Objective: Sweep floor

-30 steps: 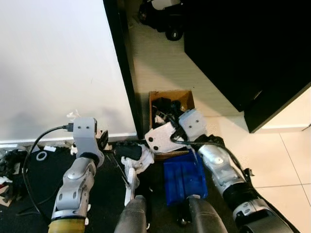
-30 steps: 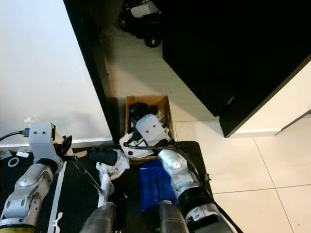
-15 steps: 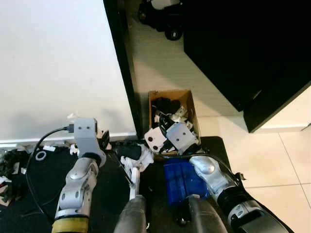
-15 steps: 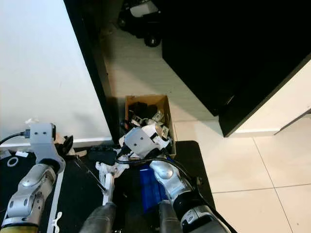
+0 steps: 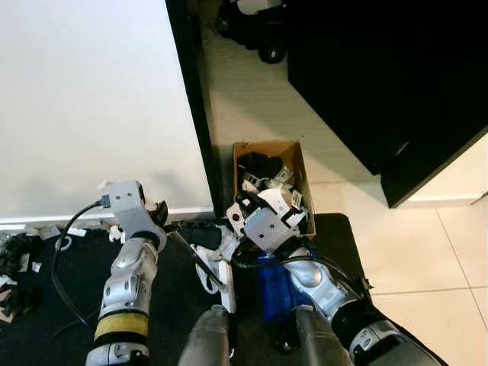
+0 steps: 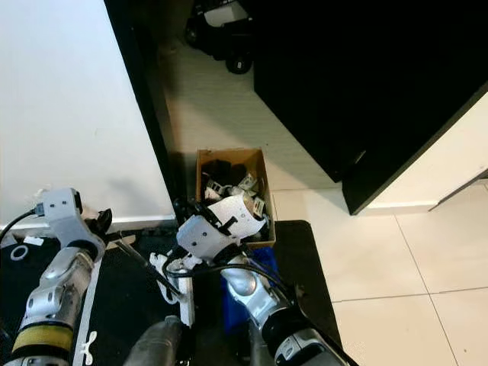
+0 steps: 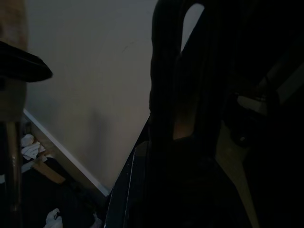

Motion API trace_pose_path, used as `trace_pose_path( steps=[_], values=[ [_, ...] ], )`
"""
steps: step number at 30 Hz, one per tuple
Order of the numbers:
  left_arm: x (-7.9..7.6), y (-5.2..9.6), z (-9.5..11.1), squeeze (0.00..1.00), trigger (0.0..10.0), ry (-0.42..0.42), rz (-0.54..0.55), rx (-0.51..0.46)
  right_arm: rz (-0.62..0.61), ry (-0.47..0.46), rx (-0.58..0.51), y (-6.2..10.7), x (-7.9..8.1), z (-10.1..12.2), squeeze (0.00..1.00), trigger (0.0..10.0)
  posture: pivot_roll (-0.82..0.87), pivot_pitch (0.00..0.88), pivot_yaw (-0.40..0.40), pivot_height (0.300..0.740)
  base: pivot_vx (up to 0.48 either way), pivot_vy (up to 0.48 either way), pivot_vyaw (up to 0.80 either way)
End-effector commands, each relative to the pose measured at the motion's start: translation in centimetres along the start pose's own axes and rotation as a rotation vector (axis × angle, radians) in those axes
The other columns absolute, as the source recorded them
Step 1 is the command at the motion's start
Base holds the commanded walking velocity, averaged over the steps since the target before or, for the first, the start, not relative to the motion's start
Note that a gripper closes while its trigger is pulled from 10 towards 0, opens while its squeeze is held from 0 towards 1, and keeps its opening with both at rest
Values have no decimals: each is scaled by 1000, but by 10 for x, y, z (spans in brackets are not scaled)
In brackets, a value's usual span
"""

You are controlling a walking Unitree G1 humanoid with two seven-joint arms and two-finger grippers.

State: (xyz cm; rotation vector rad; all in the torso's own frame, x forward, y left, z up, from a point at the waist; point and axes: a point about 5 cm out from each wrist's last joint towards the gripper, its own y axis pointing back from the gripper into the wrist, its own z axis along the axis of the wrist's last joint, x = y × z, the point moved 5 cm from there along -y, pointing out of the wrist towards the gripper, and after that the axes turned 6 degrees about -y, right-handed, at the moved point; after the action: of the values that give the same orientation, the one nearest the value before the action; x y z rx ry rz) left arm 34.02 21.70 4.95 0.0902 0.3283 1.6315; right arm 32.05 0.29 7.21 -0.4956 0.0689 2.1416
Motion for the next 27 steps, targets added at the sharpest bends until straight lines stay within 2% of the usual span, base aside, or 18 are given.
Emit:
trace_pose_path(
  steps=[1,4,5,9,11,14,15,17,18,19,20,22,23,25,26,27],
  values=[
    [-9,0,-19,0,10000,36,-3,55,36,31,8,5,8,-4,0,10000,141,236,-23,740,0,0,0],
    [-17,-1,-25,0,10000,55,-10,69,47,28,4,5,11,-3,0,10000,137,235,-25,740,0,0,0],
    [-27,-2,-28,0,10000,90,-26,72,54,21,2,4,12,-3,0,10000,137,234,-26,740,0,0,0],
    [-45,-6,-25,0,10000,181,-53,54,55,0,8,3,13,-3,0,10000,138,234,-26,740,0,0,0],
    [-49,-8,-23,0,10000,213,-55,47,57,1,8,2,13,-3,0,10000,138,233,-25,740,0,0,0],
    [-57,-11,-15,0,10000,259,-71,18,43,-33,21,1,12,-4,0,10000,140,233,-23,740,0,0,0],
    [-60,-14,-1,0,10000,300,-83,-24,35,-52,29,1,12,-5,0,10000,141,231,-21,740,0,0,0],
    [-61,-14,4,0,10000,312,-87,-39,34,-54,30,1,12,-5,0,10000,141,231,-21,740,0,0,0],
    [-60,-14,22,0,10000,320,-110,-99,34,-58,31,1,12,-5,0,10000,144,230,-14,740,0,0,0],
    [-60,-14,22,0,10000,320,-110,-99,34,-58,31,1,12,-5,0,10000,144,230,-14,740,0,0,0],
    [-59,-12,30,0,10000,305,-120,-122,31,-61,33,2,11,-6,0,10000,145,230,-11,740,0,0,0],
    [-54,-7,48,0,10000,203,-146,-178,26,-62,36,3,9,-7,0,10000,147,229,-6,740,0,0,0],
    [-44,1,60,0,10000,59,-161,-211,19,-64,40,3,7,-8,0,10000,149,229,-2,740,0,0,0],
    [-42,2,61,0,10000,29,-164,-215,18,-65,41,3,6,-9,0,10000,149,229,-2,740,0,0,0],
    [-30,11,62,0,10000,-151,-181,-198,13,-67,44,4,5,-10,0,10000,154,234,4,740,0,0,0],
    [-25,15,62,0,10000,-223,-186,-191,12,-68,45,4,4,-10,0,10000,155,235,5,740,0,0,0]
  ],
)
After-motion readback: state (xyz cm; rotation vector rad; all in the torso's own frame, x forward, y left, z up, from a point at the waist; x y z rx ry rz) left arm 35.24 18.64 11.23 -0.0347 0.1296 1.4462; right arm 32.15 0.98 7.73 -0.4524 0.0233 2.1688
